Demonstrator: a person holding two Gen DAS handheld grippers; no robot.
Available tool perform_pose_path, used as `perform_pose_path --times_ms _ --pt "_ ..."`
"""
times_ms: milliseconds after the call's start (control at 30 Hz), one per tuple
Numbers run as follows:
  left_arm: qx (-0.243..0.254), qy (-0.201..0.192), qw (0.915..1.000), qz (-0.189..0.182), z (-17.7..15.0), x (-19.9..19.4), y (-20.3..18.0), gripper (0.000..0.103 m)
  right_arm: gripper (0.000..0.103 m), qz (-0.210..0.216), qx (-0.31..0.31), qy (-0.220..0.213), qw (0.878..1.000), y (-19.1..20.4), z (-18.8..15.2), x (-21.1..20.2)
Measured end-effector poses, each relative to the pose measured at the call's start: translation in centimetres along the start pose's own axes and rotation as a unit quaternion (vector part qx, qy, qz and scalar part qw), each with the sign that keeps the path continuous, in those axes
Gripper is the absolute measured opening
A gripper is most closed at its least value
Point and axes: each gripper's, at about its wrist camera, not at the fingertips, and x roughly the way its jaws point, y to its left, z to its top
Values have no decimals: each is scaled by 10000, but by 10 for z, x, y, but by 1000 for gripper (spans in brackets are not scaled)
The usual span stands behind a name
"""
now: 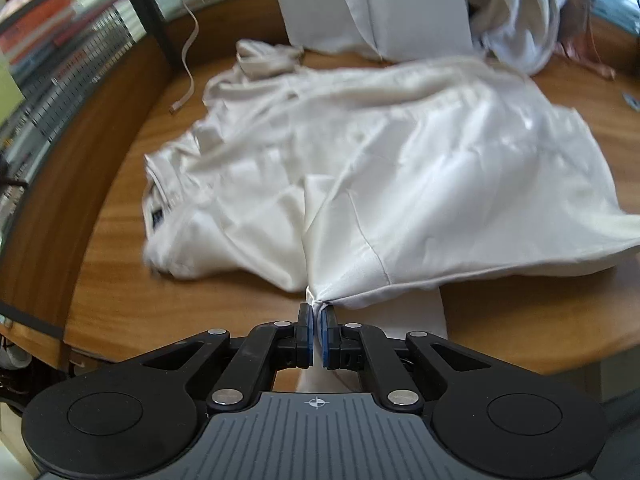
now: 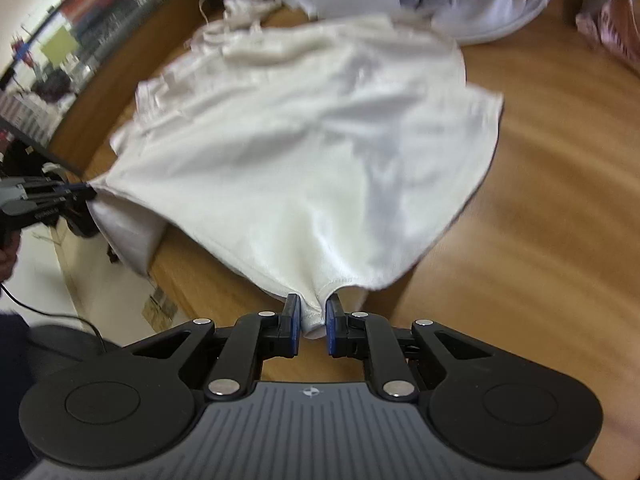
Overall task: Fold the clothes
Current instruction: 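Pinch the hem with both grippers, lift and shake the shirt out, then lay the shirt flat on the desk and open both grippers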
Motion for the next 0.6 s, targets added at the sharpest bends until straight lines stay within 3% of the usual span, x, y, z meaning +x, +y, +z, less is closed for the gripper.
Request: perform_pose_path --times_ms 200,300,367,433,600 --pt "165 56 9994 -314 -15 9 -8 13 15 -484 -235 269 9982 7 -25 14" --pt "141 -43 9989 -439 -22 8 -3 25 19 -697 -258 300 9968 9 -21 16" --pt "11 -117 9987 -497 -26 5 4 35 29 -792 -260 292 9961 10 -23 12" --pt "-228 -140 9987 -437 -31 3 15 40 50 -904 -259 261 9952 13 -21 8" --pt "-1024 -257 9942 -188 -38 8 50 41 57 -1109 -220 176 9934 27 -17 0"
